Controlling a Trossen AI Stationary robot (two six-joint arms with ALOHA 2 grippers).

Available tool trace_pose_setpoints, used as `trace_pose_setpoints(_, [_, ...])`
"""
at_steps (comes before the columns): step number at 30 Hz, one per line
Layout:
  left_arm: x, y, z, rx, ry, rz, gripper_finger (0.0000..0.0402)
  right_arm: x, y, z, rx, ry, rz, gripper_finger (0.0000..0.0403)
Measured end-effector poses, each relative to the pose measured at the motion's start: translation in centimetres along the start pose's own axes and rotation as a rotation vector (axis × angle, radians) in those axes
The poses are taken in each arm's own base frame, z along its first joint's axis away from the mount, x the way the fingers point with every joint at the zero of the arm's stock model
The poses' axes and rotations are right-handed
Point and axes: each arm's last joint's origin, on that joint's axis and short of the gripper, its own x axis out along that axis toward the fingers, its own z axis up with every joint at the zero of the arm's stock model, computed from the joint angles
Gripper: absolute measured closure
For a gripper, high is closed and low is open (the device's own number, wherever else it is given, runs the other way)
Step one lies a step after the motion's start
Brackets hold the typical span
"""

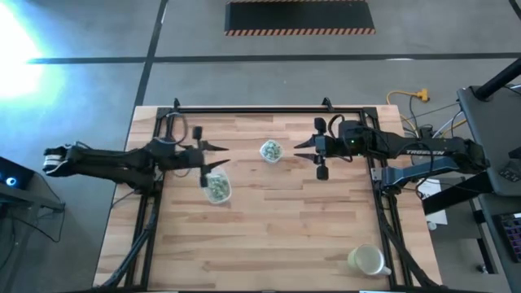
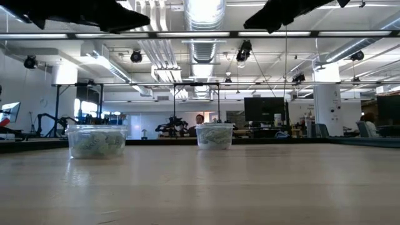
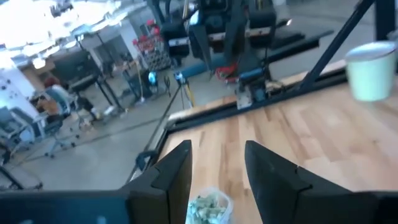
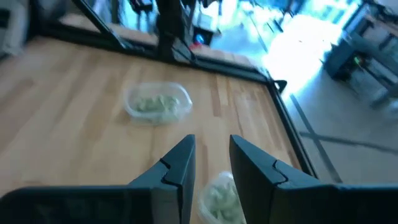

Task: Pick and place items into bin
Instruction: Return to Home Position

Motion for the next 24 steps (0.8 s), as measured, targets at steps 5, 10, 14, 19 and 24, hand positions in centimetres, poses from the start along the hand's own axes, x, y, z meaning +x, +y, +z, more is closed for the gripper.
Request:
trace_pose_setpoints(5, [-3.1,0.1,-0.2,-0.02,-0.104,0.026,0.0269,-0.8,0.2,0.8,-0.016,-0.09,0.085,0.031])
trace_pose_setpoints(10, [-5.8,0.1,-1.2,-0.051,-0.187,0.057,0.0269,-3.3,0.2,1.2,-0.028,-0.175,0.081,0.0307])
trace_pose_setpoints(14, [-7.3,0.0,-2.0,-0.072,-0.242,0.075,0.0269,-5.2,0.5,0.5,-0.028,-0.248,0.062,0.0311])
trace_pose_setpoints(19, [-9.0,0.1,-2.4,-0.092,-0.318,0.102,0.0269,-7.8,0.9,-1.1,-0.023,-0.353,0.026,0.0318])
trace_pose_setpoints(24, [-10.2,0.1,-2.7,-0.093,-0.322,0.103,0.0269,-10.1,1.3,-3.0,0.0,-0.463,-0.013,0.0321])
